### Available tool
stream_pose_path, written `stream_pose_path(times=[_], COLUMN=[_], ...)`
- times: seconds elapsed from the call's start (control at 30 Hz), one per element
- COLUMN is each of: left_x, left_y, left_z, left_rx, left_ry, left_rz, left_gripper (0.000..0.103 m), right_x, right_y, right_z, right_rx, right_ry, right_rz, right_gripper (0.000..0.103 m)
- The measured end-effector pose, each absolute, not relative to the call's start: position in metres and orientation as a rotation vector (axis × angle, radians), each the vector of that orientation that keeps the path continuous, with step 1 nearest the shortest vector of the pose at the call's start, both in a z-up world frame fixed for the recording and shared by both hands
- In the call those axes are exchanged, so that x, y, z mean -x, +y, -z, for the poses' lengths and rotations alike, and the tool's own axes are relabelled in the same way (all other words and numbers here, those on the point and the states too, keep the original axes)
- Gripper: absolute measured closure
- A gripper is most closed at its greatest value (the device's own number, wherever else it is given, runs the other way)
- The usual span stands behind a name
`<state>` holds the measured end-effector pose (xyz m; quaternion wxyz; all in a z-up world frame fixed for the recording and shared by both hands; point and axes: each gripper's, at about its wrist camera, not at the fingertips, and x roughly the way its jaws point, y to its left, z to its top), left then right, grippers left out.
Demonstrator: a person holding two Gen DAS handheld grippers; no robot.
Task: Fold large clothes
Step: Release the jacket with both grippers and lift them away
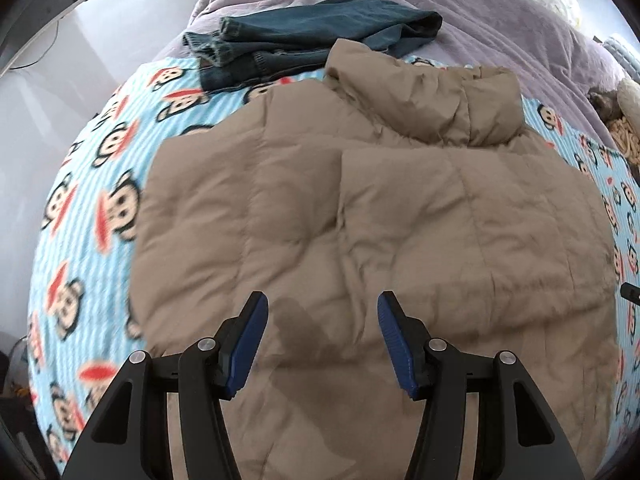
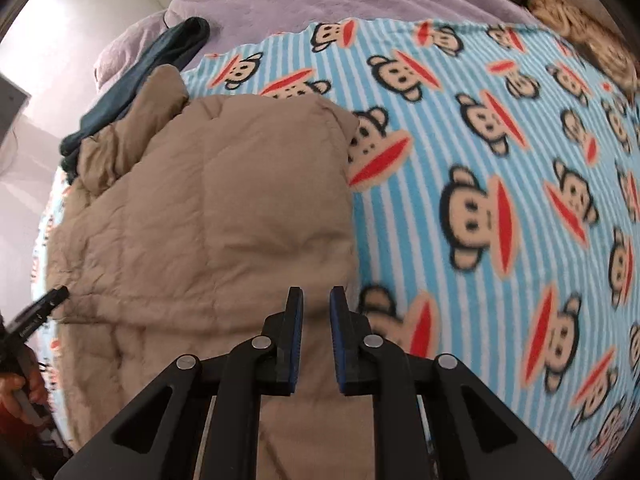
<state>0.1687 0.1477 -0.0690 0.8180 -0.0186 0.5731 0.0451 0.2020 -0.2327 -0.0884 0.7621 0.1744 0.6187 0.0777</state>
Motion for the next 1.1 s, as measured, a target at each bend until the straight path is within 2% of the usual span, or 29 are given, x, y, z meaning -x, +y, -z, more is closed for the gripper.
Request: stream_pose_path(times=[0.1,0.17,0.2,0.23,0.27,0.3,0.5,0.6,0.63,1.1], left_x=[-0.15,-0.135,-0.129,-0.123,-0.116,-0.108,-0.074,-0.057,-0.05,0.024], left_y=[0.145,0.14,0.139,0.137,0.136,0.135,0.126,0.124,0.124,0.129], left_z=[0.061,0.055,0.053,0.051,0.048,0.044,0.034,0.034,0.034,0.046], left_rx=[0.022,0.003,0.002,0.005,0.009,0.014,0.03,0.04,0.041,0.073], left_ry=[1.235,1.245,1.249,1.249,1.241,1.221,1.228,1.253,1.266,1.379], left_rz=[-0.094,-0.093,-0.09,-0.09,-0.093,-0.097,-0.07,-0.062,-0.058,-0.078], left_gripper=[0.044,0.044,0.037,0.014,0.006,0.004,0.003,0.003,0.003,0.003], right_x=[-0.182,-0.17,-0.162,-0.157,-0.152,-0.145,-0.113,-0.1,-0.096,-0.022], right_y=[-0.229,-0.226,-0.224,-0.223,-0.221,-0.219,-0.21,-0.207,-0.206,-0.213], right_z=[0.079,0.076,0.073,0.072,0.07,0.069,0.062,0.057,0.055,0.062], right_rx=[-0.401,-0.427,-0.443,-0.449,-0.452,-0.456,-0.469,-0.474,-0.479,-0.602], right_ry=[1.366,1.375,1.377,1.379,1.382,1.387,1.397,1.395,1.395,1.442], right_rz=[-0.186,-0.196,-0.201,-0.204,-0.206,-0.208,-0.215,-0.22,-0.224,-0.2], right_gripper=[0.078,0.058,0.054,0.053,0.053,0.053,0.042,0.029,0.022,0.02])
